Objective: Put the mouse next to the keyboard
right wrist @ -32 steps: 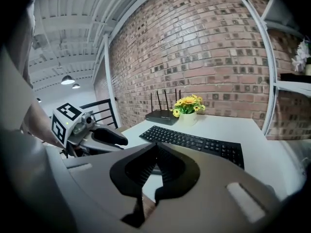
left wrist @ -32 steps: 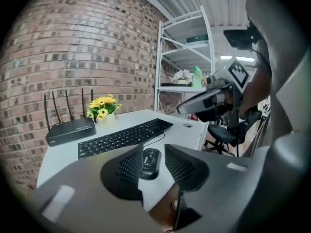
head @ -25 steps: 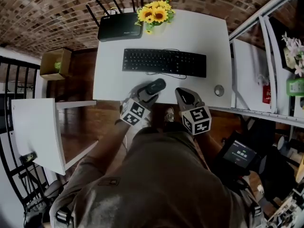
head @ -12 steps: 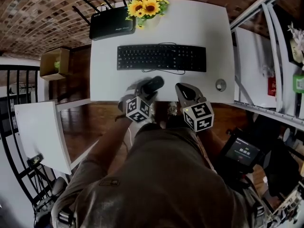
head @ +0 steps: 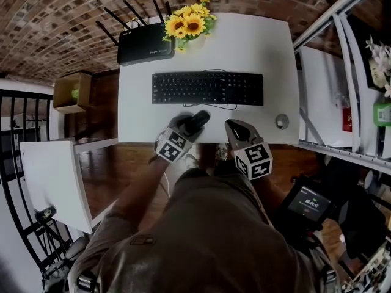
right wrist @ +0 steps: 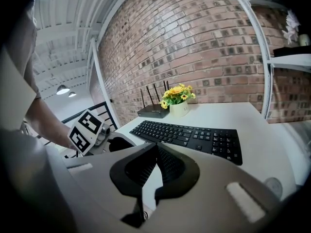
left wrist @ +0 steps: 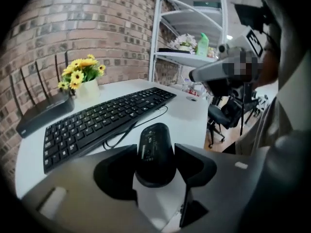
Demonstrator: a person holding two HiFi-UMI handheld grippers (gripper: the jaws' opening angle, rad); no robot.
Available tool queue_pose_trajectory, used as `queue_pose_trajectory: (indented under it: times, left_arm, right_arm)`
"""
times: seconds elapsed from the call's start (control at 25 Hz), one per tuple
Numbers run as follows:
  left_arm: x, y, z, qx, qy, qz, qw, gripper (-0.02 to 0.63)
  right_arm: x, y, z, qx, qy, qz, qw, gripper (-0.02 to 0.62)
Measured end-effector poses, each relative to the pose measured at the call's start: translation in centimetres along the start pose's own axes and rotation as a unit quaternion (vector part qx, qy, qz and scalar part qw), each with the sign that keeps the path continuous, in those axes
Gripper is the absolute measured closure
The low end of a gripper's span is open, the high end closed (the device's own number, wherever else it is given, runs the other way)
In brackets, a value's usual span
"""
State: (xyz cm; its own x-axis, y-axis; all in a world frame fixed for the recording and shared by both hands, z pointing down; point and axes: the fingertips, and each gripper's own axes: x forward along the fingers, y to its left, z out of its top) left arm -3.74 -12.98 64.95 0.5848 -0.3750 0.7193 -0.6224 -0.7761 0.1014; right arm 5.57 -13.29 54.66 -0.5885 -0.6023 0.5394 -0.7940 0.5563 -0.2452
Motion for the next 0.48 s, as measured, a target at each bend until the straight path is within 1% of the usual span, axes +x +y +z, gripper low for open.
queue_pose_trajectory:
  times: [0.08, 0.12, 0.16, 0.24, 0.28, 0.32, 0.4, 0.44, 0.48]
  left_arm:
    - [-0.2, 0.6, -0.2, -0.069, -0.006, -0.013, 0.9975, 0.365]
    - [-0.2, 0.9, -0.3, -0.107, -0.009, -0.021, 0.9940, 0.367]
    - [-0.3, 1.1, -0.3, -0.147, -0.012, -0.028, 0.9886, 0.367]
    - [-0.7, 1.6, -0.2, -0.227, -0.021, -0.043, 0.9727, 0.368]
    - [-0.9, 2.0, -0.2, -0.267, -0.028, -0.050, 0.9620, 0.370]
    - [-0.9, 2.3, -0.2, -0.308, -0.036, -0.059, 0.9487, 0.370]
    - [-1.0, 2.9, -0.6, -0.389, -0.052, -0.077, 0.9166, 0.371]
    - [-1.2, 3.3, -0.7, -0.421, -0.059, -0.083, 0.9013, 0.371]
    - [-1.4, 3.6, -0.8, -0.445, -0.064, -0.089, 0.8886, 0.376]
  right_arm:
    - [0.1, 0.0, 0.2, -0.001, -0.002, 0.000, 1.000, 0.583]
    - [0.2, 0.0, 0.4, -0.002, -0.003, 0.001, 1.000, 0.584]
    - [0.3, 0.0, 0.5, -0.002, -0.004, 0.001, 1.000, 0.584]
    - [0.4, 0.0, 0.6, -0.005, -0.003, 0.002, 1.000, 0.584]
    - [0.5, 0.1, 0.7, -0.006, -0.004, 0.003, 1.000, 0.584]
    - [0.5, 0.1, 0.8, -0.007, -0.005, 0.004, 1.000, 0.583]
    - [0.7, 0.3, 1.0, -0.009, -0.006, 0.006, 1.000, 0.584]
    - [0.8, 0.4, 1.1, -0.010, -0.006, 0.008, 1.000, 0.584]
    - [0.9, 0.6, 1.2, -0.012, -0.006, 0.009, 1.000, 0.584]
